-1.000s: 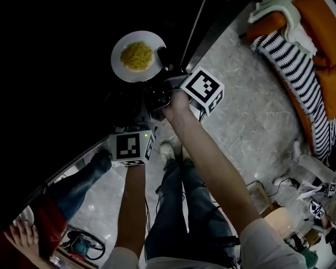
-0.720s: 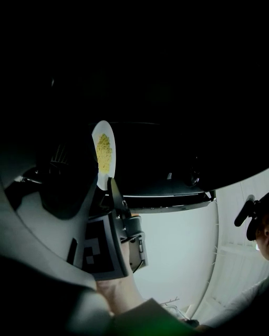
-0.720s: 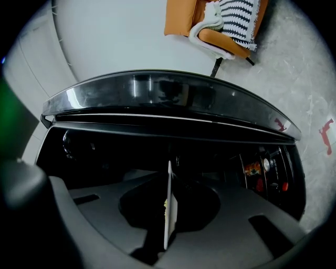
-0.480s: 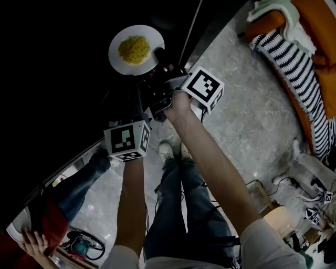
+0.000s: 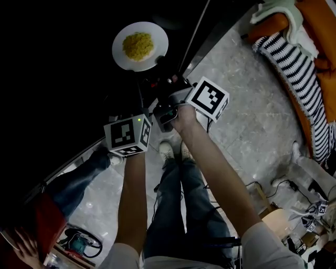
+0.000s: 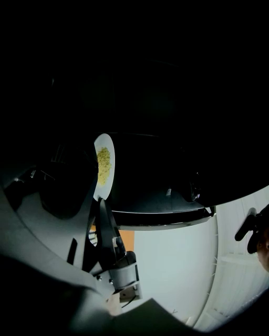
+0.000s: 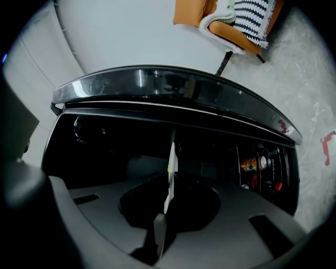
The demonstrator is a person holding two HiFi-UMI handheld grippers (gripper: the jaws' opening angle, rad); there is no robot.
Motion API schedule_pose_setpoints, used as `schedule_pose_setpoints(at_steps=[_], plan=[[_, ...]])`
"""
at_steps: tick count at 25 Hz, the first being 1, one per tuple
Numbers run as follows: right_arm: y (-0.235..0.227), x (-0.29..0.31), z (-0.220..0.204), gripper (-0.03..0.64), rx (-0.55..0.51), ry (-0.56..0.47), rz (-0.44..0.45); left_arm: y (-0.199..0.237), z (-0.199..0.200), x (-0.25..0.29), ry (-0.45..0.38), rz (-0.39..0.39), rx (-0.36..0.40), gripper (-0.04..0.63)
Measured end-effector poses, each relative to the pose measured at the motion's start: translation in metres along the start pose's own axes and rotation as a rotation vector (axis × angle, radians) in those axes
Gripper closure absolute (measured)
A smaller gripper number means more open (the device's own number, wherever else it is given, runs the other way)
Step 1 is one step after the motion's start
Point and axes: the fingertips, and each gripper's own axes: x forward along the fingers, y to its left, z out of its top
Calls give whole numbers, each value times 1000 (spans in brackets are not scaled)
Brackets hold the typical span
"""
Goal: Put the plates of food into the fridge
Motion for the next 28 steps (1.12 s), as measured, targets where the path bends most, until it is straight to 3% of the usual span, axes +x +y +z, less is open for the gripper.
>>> schedule_pose_setpoints(at_steps=[6, 14, 20, 28], plan=[[-3, -1, -2, 595, -8, 0, -16, 3, 1, 3, -4, 10, -5, 589], [-5, 11, 1, 595, 30, 13, 5, -15, -2, 14, 14, -73, 32, 589], [0, 16, 0, 595, 28, 23, 23, -12, 0, 16, 13, -81, 36, 589], [2, 19, -3, 597, -20, 74, 42, -9, 7, 27, 13, -90, 11, 589]])
